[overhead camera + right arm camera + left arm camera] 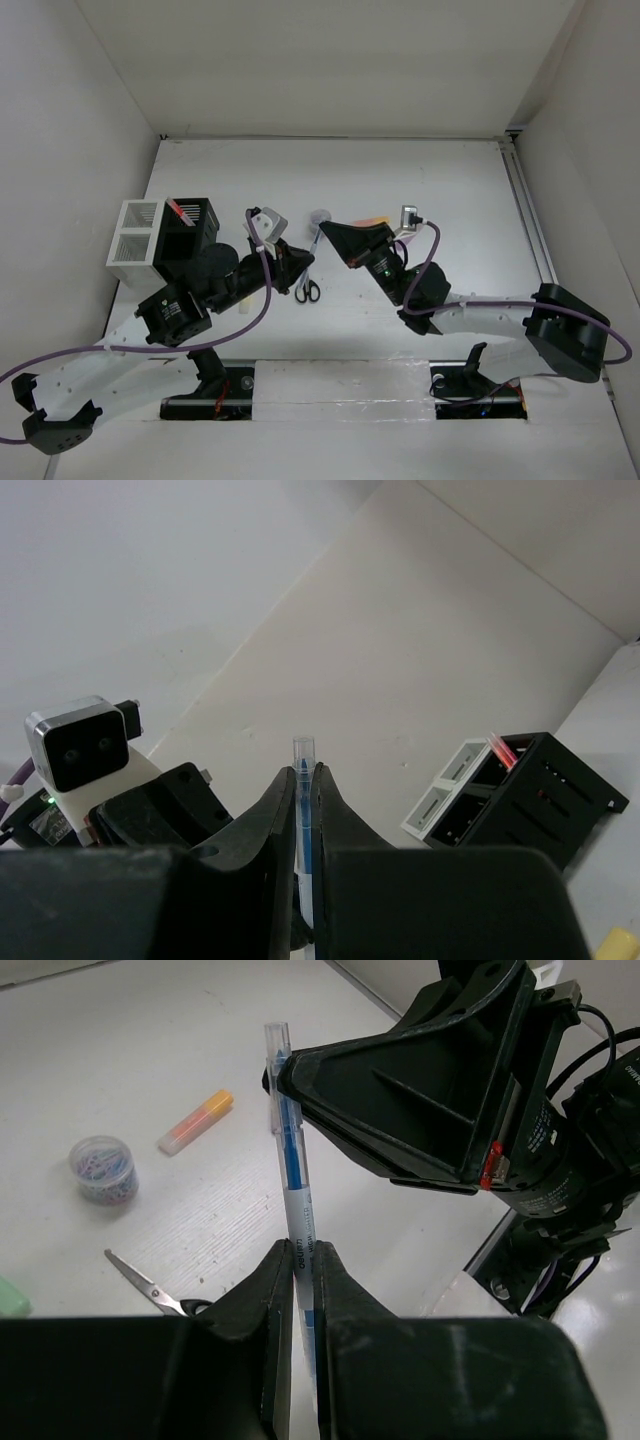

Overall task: Sort the stationery into containers
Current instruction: Close the pen cap on the pen.

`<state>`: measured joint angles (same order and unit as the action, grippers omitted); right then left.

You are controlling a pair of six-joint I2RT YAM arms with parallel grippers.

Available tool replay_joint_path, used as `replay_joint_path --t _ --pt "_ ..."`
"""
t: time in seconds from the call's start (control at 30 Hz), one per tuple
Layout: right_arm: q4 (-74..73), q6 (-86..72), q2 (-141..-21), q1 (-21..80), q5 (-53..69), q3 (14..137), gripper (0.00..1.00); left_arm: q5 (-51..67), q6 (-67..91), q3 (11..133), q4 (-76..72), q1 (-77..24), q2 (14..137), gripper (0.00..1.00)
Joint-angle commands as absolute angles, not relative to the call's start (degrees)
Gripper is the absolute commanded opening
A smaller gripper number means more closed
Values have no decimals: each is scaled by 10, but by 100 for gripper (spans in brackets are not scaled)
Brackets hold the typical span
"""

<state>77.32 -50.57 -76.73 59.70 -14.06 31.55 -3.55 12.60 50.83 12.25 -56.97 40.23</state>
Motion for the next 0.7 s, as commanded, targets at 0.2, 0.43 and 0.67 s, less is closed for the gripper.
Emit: replay_joint_path --t 0.2,0.43,0.67 --pt "823 -511 -783 613 -116 336 0 -56 148 531 -10 -570 399 0" --pt "823 -505 -788 618 -111 336 0 -71 143 539 -23 -570 404 0" --pt "803 -505 -805 628 -98 341 0 -54 125 557 -17 -570 424 0"
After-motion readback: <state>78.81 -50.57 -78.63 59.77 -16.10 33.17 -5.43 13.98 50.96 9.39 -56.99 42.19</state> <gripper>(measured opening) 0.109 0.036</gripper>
